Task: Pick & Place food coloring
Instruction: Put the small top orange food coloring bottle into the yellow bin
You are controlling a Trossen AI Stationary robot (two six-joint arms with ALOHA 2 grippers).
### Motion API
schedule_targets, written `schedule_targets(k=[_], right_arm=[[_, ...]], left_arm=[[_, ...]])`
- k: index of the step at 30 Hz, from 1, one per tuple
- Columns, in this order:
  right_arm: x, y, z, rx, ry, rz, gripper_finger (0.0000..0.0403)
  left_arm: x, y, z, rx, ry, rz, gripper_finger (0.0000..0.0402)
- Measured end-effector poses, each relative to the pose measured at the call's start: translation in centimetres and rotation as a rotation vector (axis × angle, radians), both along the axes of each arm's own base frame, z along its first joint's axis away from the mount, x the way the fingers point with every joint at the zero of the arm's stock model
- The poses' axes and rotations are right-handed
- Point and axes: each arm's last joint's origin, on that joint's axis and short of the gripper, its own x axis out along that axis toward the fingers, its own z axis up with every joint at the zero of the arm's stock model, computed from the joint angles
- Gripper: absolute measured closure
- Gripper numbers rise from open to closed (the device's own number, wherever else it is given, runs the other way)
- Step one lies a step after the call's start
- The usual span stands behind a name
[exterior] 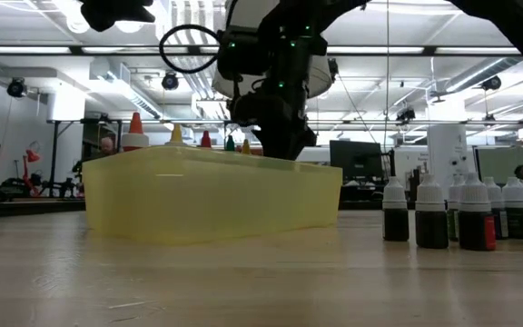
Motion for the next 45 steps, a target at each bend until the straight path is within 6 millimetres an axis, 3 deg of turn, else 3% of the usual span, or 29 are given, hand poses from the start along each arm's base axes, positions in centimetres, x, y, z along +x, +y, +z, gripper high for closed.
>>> schedule_targets(k=[36,45], right_arm=[[-0.1,0.2,-1.8,0.004,-0.040,-0.020,0.0354],[0.1,0.2,-1.9,0.005,-0.052,-0.015,0.0301]], left_arm=[[0.0,0.1,0.0,0.017,0.003,0.019,0.0252],[0.0,0.1,0.0,0.017,0.003,0.019,0.0252]])
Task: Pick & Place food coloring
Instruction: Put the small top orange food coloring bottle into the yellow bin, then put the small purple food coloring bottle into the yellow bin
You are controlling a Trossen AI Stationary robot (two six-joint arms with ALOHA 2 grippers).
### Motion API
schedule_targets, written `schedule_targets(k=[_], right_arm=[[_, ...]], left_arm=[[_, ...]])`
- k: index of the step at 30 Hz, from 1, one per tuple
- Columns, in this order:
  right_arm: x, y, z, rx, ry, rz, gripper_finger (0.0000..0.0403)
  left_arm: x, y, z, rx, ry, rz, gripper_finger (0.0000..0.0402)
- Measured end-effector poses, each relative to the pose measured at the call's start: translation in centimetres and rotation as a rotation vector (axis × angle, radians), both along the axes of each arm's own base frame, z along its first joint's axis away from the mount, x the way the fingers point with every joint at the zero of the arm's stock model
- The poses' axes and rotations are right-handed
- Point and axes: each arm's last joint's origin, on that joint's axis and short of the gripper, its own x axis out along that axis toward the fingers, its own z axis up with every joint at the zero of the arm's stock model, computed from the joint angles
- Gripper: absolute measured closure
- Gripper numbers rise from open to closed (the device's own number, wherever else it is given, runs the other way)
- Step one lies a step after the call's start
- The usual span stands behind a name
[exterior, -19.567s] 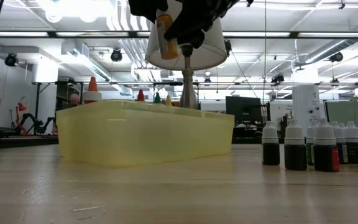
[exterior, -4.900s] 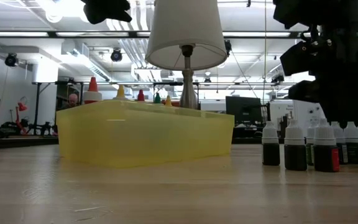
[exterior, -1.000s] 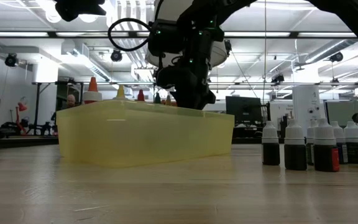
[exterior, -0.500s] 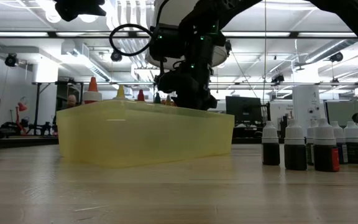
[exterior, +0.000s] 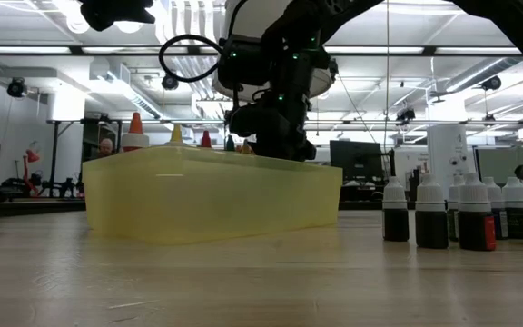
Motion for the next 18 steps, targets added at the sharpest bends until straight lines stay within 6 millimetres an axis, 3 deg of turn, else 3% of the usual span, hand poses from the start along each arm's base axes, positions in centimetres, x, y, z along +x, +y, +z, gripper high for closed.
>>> schedule_targets(k=[8,18], right_arm=[[-0.1,0.0,0.3,-0.005,-0.005,0.002,0.0255],[-1.0,0.1,3.5,-0.014,-0.050,0.005,0.0251]], left_arm=[[0.0,0.0,0.0,0.000,0.000,0.000,0.0252],[0.0,0.0,0.0,0.001,0.001,-0.001,0.0252]])
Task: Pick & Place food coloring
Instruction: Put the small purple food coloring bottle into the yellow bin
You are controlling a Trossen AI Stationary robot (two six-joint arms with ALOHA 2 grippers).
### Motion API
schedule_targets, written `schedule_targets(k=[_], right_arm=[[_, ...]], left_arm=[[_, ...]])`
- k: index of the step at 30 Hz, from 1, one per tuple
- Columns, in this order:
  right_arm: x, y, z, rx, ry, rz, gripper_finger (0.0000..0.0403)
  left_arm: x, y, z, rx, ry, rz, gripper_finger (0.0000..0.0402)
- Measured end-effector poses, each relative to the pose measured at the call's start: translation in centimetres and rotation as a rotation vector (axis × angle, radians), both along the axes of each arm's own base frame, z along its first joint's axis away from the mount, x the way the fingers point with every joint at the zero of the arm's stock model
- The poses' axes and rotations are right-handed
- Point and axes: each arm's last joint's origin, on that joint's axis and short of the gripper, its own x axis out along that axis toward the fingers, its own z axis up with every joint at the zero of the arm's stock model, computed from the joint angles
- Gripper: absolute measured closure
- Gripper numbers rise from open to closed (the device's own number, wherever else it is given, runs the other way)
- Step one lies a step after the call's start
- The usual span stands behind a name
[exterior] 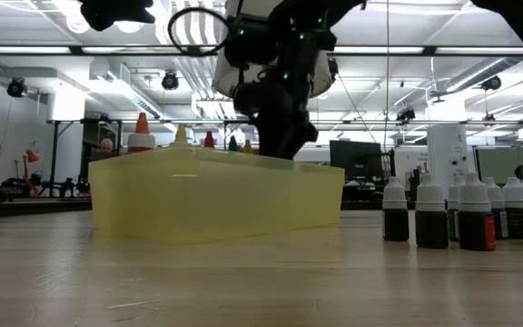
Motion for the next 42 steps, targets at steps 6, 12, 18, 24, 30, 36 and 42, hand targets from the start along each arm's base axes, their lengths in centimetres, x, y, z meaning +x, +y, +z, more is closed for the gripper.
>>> schedule_targets(k=[6,12,18,24,30,36,42], right_arm=[[-1.7,0.8,2.9,0.000,0.010,0.017,0.0261],[-3.5,2.6,6.3,0.002,-0.029,0.043,0.0268],[-5.6,5.5,8.6,0.020,-0.021,0.067,0.0266],[-6.6,8.5,9.4,0.023,-0.011,0.146,0.0261],[-7.3,10.8,9.7,0.039,-0.010,0.160,0.0264],[-8.3,12.1,9.6,0.062,0.007,0.137,0.0256],[-11.1,13.0,10.2,0.090,0.001,0.126,0.0246]], left_arm=[[0.0,0.0,0.0,0.000,0.000,0.000,0.0252],[0.0,0.0,0.0,0.000,-0.001,-0.001,0.0252],[0.0,0.0,0.0,0.001,-0.001,0.000,0.0252],[0.0,0.0,0.0,0.001,-0.001,0.001,0.0252],[0.0,0.0,0.0,0.001,0.000,0.001,0.0252],[0.0,0.0,0.0,-0.004,-0.001,0.002,0.0252],[0.0,0.0,0.0,0.003,0.002,0.000,0.0252]])
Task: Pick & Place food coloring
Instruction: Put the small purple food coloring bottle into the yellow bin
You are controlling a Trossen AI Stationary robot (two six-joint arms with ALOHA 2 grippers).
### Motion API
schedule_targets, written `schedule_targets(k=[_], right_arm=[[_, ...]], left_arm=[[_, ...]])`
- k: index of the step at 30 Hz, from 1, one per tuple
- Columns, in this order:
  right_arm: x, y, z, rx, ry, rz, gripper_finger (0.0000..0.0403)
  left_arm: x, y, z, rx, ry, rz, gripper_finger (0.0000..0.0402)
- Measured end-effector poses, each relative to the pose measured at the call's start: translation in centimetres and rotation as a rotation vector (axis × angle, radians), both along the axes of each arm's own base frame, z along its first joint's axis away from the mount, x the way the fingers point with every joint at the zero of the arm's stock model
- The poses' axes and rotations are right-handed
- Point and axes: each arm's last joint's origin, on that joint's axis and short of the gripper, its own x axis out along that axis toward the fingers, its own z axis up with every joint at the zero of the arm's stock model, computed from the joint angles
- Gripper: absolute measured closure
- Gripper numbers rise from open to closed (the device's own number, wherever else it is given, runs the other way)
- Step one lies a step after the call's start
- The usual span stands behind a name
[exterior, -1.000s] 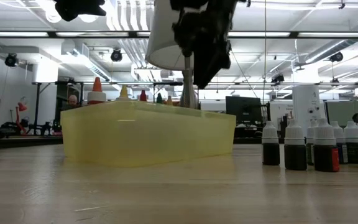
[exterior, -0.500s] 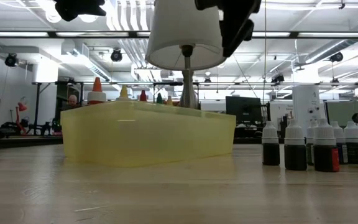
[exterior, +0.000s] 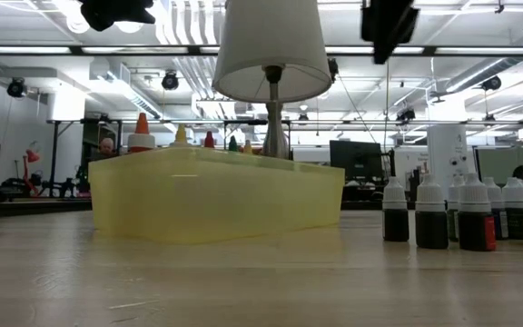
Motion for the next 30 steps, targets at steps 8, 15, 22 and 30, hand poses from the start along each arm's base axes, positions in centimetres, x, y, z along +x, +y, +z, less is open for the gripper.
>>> schedule_targets(k=[8,15,22,30], right_arm=[[-4.7,-1.0,0.4,0.036,-0.081,-0.042,0.0241],[-8.1,-1.9,-1.1,0.058,-0.165,-0.047,0.0251],[-9.9,-2.4,-3.1,0.082,-0.179,-0.100,0.0269],[-9.8,-2.3,-4.1,0.086,-0.196,-0.098,0.0288]], left_arm=[[0.0,0.0,0.0,-0.004,0.000,-0.010,0.0254],[0.0,-0.1,0.0,-0.016,0.003,-0.047,0.0314],[-1.4,-0.8,-0.1,-0.052,-0.068,-0.268,0.0395],[-4.1,-0.6,-1.7,-0.060,-0.146,-0.212,0.0401]])
